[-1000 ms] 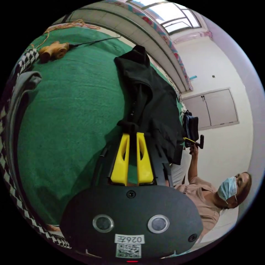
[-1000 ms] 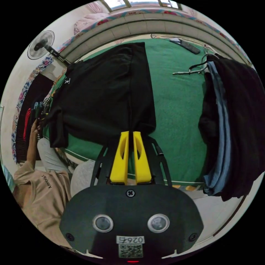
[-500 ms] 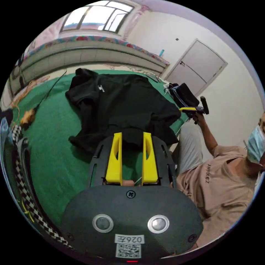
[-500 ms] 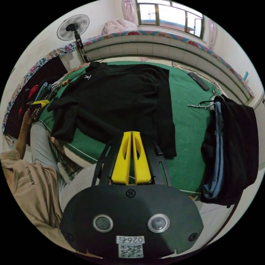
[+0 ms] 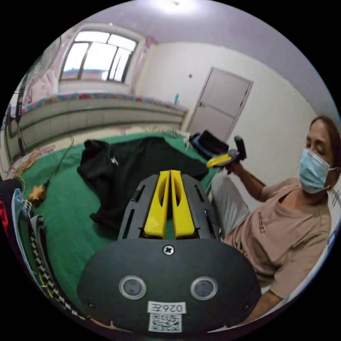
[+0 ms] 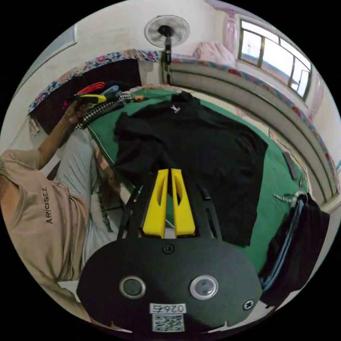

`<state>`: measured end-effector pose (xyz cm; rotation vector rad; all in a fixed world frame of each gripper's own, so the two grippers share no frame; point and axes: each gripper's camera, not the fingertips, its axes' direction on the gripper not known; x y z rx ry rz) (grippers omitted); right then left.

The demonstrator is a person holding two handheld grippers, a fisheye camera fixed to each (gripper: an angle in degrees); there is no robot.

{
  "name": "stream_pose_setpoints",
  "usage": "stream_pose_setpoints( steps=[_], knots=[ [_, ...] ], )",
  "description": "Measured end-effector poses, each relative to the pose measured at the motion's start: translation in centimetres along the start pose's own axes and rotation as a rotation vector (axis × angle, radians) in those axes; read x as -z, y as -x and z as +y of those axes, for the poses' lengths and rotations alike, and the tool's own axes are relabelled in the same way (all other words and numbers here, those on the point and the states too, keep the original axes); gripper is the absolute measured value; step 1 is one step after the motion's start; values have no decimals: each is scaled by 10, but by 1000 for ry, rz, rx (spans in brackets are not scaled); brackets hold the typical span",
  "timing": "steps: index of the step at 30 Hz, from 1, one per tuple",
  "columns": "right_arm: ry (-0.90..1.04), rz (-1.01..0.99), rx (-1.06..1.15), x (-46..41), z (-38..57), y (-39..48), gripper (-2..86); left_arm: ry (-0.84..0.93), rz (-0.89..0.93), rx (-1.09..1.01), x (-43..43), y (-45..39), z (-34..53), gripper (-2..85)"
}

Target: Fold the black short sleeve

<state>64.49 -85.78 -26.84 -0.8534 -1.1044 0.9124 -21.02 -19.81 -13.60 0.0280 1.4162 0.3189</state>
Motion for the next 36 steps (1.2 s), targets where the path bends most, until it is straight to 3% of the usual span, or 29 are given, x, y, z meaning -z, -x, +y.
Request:
stream_pose_setpoints(
  steps=[3, 5, 7, 9, 12, 14, 17, 22, 26, 31, 36],
  knots=[
    [-73, -41, 183, -11, -58, 71, 7, -298, 99, 31, 54, -2, 0, -10],
    [-56, -80, 302, -29, -91, 112, 40, -374, 199, 51, 65, 8, 1, -9],
    [24, -192, 376, -59, -130, 153, 85, -352, 252, 71, 65, 18, 4, -8],
    [68, -214, 418, -78, -151, 183, 106, -282, 165, 94, 57, 19, 17, -4],
    [166, -29, 483, -109, -167, 229, 103, -239, -13, 69, 54, 5, 29, 33],
    [229, 74, 470, -116, -169, 241, 62, -228, 3, 18, 60, -6, 23, 62],
    [116, -59, 326, -56, -167, 225, 12, -218, 14, -23, 74, -29, 21, 103],
    [-270, -388, 112, 127, -119, 175, -9, -155, -43, -173, 78, -96, 13, 222],
    [-500, -362, 122, 256, -77, 183, -9, -18, -52, -391, 49, -175, 4, 239],
    [-785, -277, 214, 416, -8, 228, -10, 195, -76, -513, 2, -253, -3, 241],
    [-918, -196, 217, 506, 56, 263, -10, 365, -65, -628, -23, -324, 12, 247]
  ],
)
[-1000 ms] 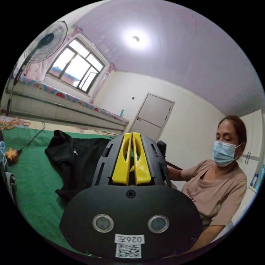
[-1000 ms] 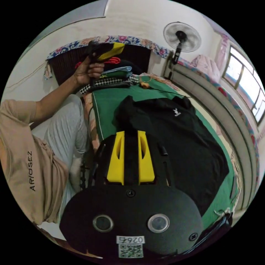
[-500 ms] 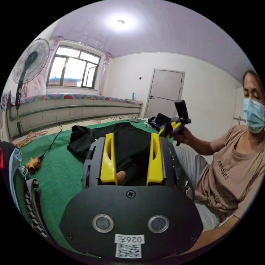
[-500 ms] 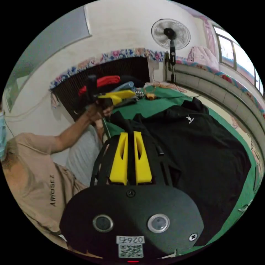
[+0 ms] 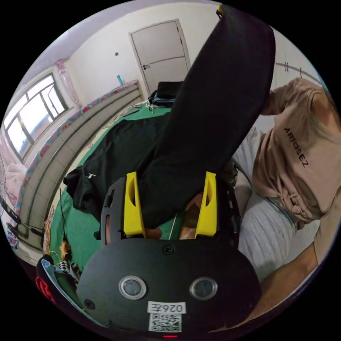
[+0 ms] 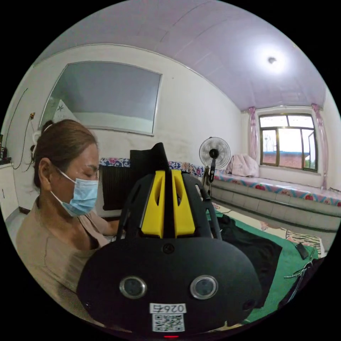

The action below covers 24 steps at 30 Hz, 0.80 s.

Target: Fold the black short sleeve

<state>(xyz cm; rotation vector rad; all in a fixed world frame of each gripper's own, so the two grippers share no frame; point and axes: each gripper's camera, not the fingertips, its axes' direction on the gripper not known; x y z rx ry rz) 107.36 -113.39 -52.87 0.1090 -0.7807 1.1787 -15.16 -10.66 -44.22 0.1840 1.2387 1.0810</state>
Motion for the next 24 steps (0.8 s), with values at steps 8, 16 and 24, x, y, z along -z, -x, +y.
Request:
stream_pose_setpoints(
  steps=[8, 16, 24],
  knots=[
    [-188, 81, 47, 118, -12, 68, -10, 97, 68, -113, -31, -81, -43, 273],
    [-109, 252, 106, 127, -25, 97, -10, 388, -156, -231, -92, -156, -95, 180],
    [-49, 221, 66, 96, -18, 64, -10, 550, -296, -244, -156, -159, -101, 147]
  ],
)
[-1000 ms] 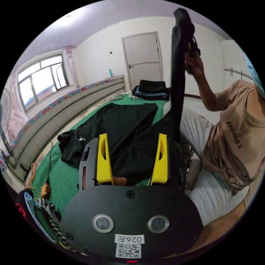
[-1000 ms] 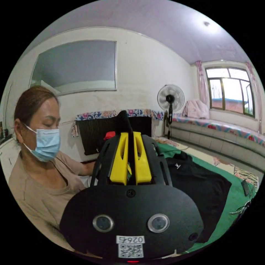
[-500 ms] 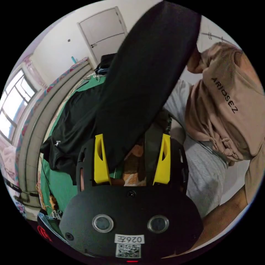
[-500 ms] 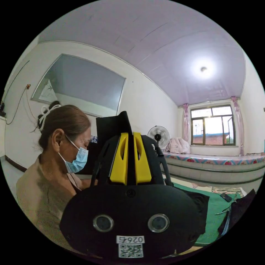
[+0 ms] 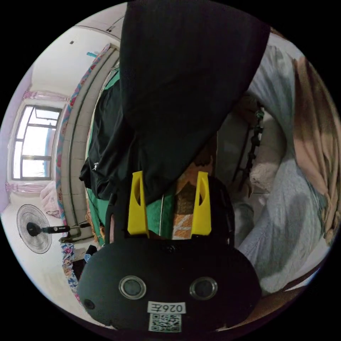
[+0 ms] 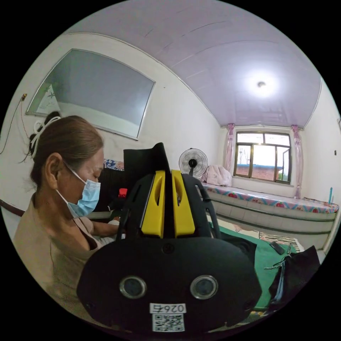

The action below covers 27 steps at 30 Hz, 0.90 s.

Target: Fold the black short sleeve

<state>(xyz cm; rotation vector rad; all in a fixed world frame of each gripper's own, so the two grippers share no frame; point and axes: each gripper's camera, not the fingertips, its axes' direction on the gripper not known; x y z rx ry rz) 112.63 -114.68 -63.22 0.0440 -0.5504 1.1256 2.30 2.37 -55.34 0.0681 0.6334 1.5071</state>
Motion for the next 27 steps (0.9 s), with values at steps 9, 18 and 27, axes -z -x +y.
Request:
stream_pose_setpoints(
  steps=[9, 18, 27],
  knots=[
    [-8, 29, -63, -28, 38, -43, -10, -19, 107, 93, -15, 59, 65, -4],
    [17, -166, -223, -82, 123, -115, -10, -85, 321, 206, -62, 111, 144, -7],
    [290, 251, -246, -245, 181, -257, -10, -97, 756, 235, -177, 188, 171, -7]
  ],
)
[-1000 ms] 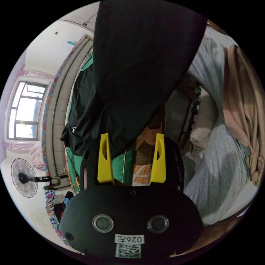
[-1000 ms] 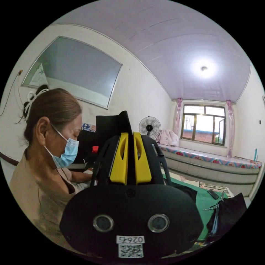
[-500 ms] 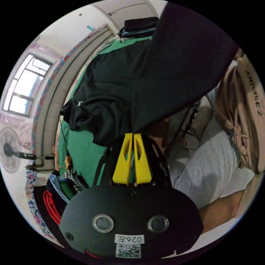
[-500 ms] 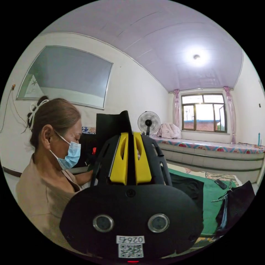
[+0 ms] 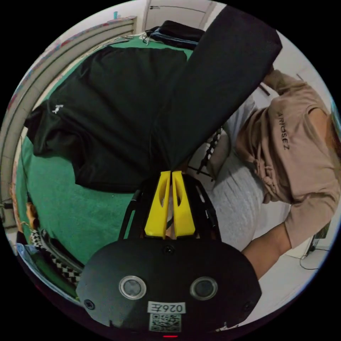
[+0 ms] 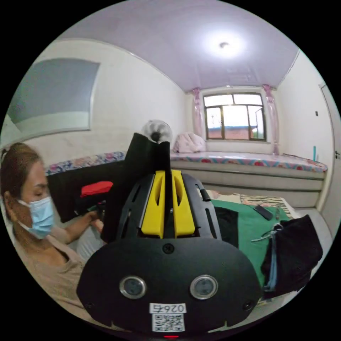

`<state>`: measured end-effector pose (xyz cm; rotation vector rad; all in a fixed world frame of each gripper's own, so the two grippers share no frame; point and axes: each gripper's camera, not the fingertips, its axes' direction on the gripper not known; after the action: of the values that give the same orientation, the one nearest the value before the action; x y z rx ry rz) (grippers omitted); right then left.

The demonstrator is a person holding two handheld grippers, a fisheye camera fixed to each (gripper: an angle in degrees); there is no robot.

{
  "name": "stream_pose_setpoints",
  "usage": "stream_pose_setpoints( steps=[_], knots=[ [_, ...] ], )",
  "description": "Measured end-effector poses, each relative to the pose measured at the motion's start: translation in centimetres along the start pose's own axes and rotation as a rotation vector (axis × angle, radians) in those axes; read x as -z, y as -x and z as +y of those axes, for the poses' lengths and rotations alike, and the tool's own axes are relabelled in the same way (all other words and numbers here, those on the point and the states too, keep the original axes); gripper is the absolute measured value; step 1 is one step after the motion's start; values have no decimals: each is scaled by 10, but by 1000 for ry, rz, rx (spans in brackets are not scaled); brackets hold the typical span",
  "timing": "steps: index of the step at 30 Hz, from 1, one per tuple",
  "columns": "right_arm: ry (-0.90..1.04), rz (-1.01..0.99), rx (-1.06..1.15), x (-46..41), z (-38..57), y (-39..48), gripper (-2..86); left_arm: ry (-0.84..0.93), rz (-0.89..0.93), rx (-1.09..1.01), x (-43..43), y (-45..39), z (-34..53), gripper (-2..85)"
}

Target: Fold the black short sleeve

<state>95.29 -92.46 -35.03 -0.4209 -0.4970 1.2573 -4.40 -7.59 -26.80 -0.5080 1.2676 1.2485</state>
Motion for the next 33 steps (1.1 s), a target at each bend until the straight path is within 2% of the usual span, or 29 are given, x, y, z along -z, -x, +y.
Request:
stream_pose_setpoints(
  steps=[2, 4, 8, 10, 13, 16, 18, 19, 21, 23, 25, 27, 30, 33],
  knots=[
    [142, 124, -16, -86, -6, -39, -10, -27, 106, 50, -8, 31, 8, -7],
    [346, 185, -89, -215, 5, -106, -10, -32, 173, 85, -19, 56, 14, -7],
    [571, 213, -227, -398, 70, -188, -7, -55, 284, 153, -36, 110, 33, -8],
    [699, 166, -325, -504, 130, -226, 13, -91, 340, 178, -37, 131, 46, -9],
    [809, 152, -447, -592, 203, -254, 34, -219, 368, 183, -19, 160, 82, -9],
    [829, 192, -416, -627, 243, -252, 43, -487, 308, 260, 16, 188, 139, -7],
    [829, 247, -331, -631, 255, -238, 45, -738, 239, 450, 32, 225, 185, 2],
    [822, 278, -269, -629, 261, -225, 45, -771, 218, 523, 31, 237, 193, 6],
    [792, 299, -184, -623, 269, -200, 44, -711, 145, 736, 15, 285, 194, 86],
    [756, 262, -134, -615, 279, -171, 38, -561, 134, 762, -3, 317, 168, 130],
    [732, 99, -96, -613, 297, -128, 23, -411, 161, 762, -19, 350, 138, 142],
    [733, -42, -73, -618, 314, -91, 12, -269, 105, 772, -20, 376, 114, 92],
    [748, -225, -16, -640, 339, -31, 0, -330, 174, 702, -25, 385, 97, 4],
    [750, -322, 56, -671, 350, 19, 4, -458, 103, 703, 6, 366, 100, 1]
  ],
)
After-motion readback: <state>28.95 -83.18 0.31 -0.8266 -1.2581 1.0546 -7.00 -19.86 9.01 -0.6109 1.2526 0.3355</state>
